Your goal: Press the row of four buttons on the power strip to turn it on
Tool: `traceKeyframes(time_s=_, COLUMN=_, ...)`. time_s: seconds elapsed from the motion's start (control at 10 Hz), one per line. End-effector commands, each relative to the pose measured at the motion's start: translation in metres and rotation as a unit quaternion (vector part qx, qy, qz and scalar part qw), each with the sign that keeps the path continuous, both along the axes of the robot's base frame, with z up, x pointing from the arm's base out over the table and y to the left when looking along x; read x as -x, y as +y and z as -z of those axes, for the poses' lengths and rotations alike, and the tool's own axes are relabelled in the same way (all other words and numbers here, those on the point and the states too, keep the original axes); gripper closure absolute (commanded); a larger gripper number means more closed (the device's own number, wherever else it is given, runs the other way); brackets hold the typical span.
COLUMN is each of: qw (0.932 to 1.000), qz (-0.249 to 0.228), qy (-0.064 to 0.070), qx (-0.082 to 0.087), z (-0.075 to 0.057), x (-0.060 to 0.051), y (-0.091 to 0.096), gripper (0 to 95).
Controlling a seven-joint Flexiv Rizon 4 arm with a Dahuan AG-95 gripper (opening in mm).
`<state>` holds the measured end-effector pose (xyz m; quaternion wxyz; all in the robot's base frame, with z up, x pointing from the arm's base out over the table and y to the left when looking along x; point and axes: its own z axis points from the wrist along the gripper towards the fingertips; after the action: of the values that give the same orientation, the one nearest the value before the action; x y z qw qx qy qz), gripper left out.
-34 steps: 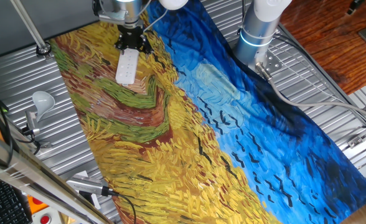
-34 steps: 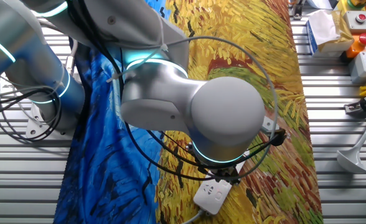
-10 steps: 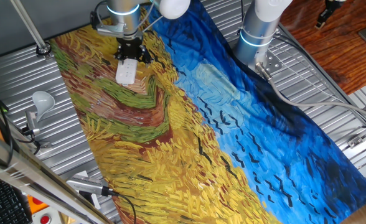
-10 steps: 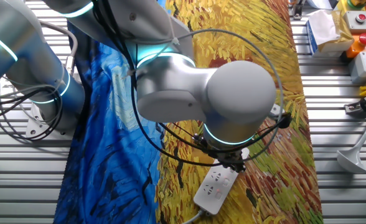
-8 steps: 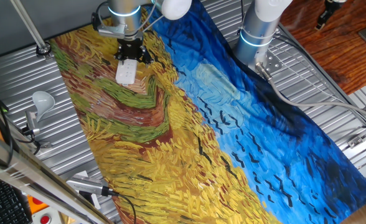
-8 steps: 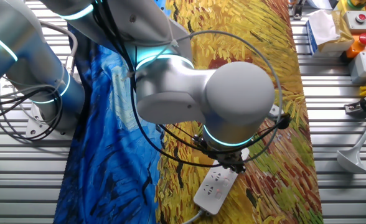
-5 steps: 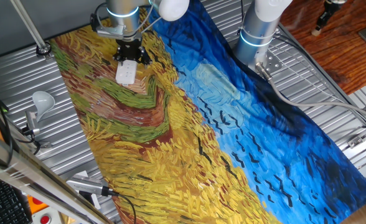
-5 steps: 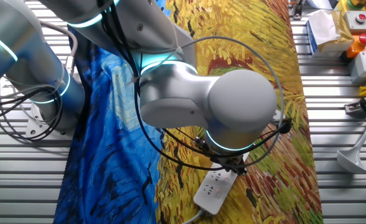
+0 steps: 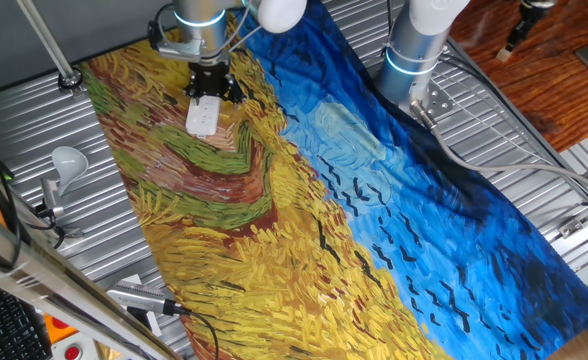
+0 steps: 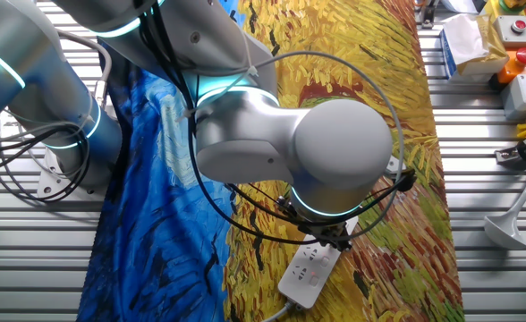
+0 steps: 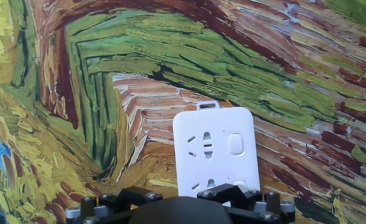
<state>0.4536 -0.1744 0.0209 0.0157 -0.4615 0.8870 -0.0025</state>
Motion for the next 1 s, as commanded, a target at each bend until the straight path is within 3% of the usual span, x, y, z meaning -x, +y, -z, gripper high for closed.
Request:
traceKeyframes(time_s=0.1, qw=1.0000, qz=0.000, qy=-0.001, qx=0.001, z=0.0000, x=0.0001, y=0.0003, gripper=0.0)
traceKeyframes(time_s=1.0, qw=1.0000, qz=-0.001, qy=-0.002, qx=0.002, z=0.0046, x=-0.0020, y=0.0003, gripper=0.0)
